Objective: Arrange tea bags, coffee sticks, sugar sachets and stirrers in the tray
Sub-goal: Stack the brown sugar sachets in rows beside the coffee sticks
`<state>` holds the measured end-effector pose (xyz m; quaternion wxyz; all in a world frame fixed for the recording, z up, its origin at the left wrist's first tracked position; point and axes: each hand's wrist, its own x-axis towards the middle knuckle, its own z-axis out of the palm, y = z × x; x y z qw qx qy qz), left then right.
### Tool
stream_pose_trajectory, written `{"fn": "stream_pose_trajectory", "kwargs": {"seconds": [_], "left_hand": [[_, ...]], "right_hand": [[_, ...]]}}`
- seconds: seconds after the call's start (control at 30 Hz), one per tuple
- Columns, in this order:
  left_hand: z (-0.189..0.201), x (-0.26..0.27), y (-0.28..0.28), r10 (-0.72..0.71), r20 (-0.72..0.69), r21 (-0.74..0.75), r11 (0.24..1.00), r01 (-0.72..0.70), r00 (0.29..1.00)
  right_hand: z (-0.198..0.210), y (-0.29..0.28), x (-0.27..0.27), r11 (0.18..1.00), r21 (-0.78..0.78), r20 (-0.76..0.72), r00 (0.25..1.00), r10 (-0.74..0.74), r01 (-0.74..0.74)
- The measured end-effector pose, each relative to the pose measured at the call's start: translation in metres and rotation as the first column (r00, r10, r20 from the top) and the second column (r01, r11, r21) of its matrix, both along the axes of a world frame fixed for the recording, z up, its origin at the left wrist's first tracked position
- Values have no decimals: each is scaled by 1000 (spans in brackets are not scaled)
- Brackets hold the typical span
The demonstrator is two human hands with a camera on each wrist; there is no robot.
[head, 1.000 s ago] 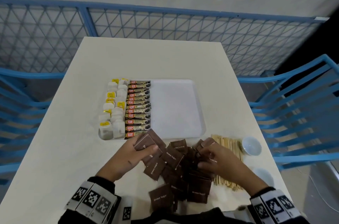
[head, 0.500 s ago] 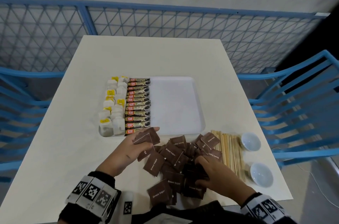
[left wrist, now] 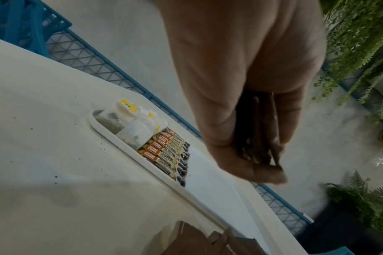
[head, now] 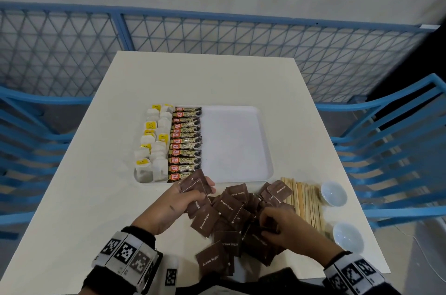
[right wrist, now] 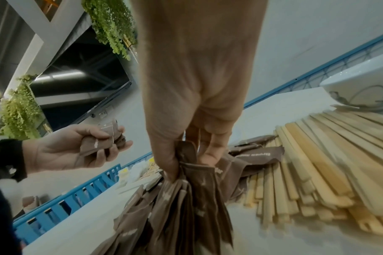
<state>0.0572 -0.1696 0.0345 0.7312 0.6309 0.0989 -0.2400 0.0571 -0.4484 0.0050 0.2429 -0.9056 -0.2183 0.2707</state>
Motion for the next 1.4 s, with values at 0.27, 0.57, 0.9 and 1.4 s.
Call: {"fn": "stream_pose_trajectory", "kwargs": {"seconds": [0.27, 0.57, 0.9, 1.4], "left_hand": [[-2, 5, -4, -94, -8, 16, 995, 95, 995], [19, 21, -21, 33, -32, -154, 987, -37, 999], [21, 25, -3, 276, -2, -247, 931, -268, 961], [36, 29, 73, 268, 84, -231, 942, -243, 960]], "right_hand": [[24, 0, 24, 952, 219, -69, 977, -202, 212], [64, 64, 60, 617, 663, -347, 904, -249, 424], [58, 122, 67, 487, 743, -408, 888, -214, 459], [56, 154, 84, 314, 705, -606, 770, -200, 636]]}}
